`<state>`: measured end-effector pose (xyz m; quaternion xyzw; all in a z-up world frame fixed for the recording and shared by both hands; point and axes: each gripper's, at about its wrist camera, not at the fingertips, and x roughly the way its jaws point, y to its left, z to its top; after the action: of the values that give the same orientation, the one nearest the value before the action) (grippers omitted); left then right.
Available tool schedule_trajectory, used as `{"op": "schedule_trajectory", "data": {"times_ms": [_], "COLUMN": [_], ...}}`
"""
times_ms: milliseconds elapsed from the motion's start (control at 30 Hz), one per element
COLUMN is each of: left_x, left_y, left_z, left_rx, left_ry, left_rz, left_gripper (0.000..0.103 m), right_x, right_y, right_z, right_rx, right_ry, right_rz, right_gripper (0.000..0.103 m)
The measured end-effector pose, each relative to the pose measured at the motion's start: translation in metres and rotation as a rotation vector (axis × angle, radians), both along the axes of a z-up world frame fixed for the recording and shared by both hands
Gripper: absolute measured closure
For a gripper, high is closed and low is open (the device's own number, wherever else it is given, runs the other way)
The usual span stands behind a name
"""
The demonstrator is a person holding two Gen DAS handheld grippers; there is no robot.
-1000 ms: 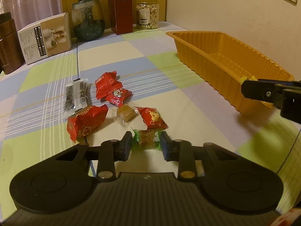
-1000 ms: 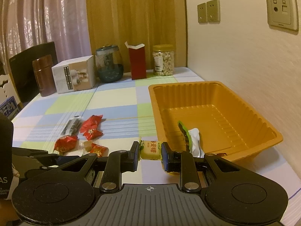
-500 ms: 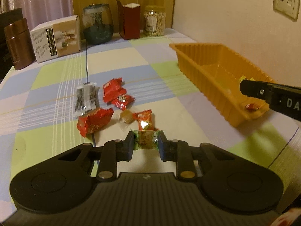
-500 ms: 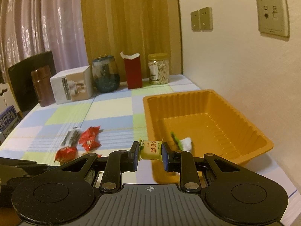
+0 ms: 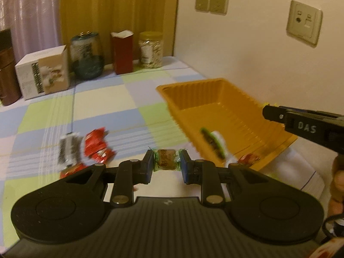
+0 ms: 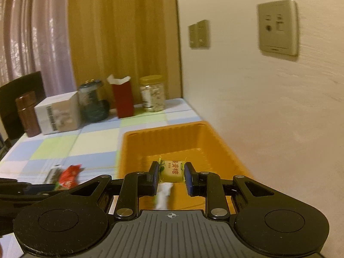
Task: Organize snacks
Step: 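Carry both held candies over the orange tray with both tools, then open both tools to drop the candies into the orange tray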
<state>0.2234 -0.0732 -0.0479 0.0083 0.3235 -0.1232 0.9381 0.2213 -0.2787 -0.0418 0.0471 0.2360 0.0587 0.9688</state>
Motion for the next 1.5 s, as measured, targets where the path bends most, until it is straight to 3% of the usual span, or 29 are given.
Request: {"op": "schedule_trajectory", "data": {"times_ms": [233, 567, 633, 667, 700, 1367, 1433, 1500], "left_x": [0.015, 0.035, 0.039, 0.041, 0.042, 0.01, 0.009, 0.007], "left_y": [-0.029, -0.063, -0.066, -0.067, -0.067, -0.016, -0.014, -0.013], "left_z": [0.009, 0.003, -0.002, -0.005, -0.007, -0.009, -0.009, -0.009], "left_rx": [-0.028, -0.057, -0.068, -0.067, -0.059, -0.056, -0.054, -0.052], "left_ry": [-0.015, -0.019, -0.014, -0.011, -0.014, 0.003, 0.003, 0.001], "left_rz": [-0.043, -0.106, -0.114, -0.111, -0.102, 0.012, 0.014, 0.018], "left_gripper": [0.08, 0.079, 0.076, 0.067, 0.061, 0.061, 0.061, 0.061], "right_x": [0.016, 0.024, 0.025, 0.026, 0.026, 0.023, 0.025, 0.024], "right_y": [-0.039, -0.058, -0.061, -0.061, -0.061, -0.044, -0.042, -0.04], "right_z": [-0.003, -0.013, -0.014, -0.014, -0.014, -0.013, -0.013, -0.014], "right_rx": [0.059, 0.124, 0.132, 0.132, 0.13, 0.133, 0.138, 0.136], "right_ry": [0.009, 0.055, 0.061, 0.061, 0.061, 0.06, 0.063, 0.059], "right_rz": [-0.06, -0.094, -0.1, -0.1, -0.101, -0.022, 0.001, 0.005], "right_gripper": [0.078, 0.078, 0.078, 0.078, 0.078, 0.077, 0.072, 0.044]}}
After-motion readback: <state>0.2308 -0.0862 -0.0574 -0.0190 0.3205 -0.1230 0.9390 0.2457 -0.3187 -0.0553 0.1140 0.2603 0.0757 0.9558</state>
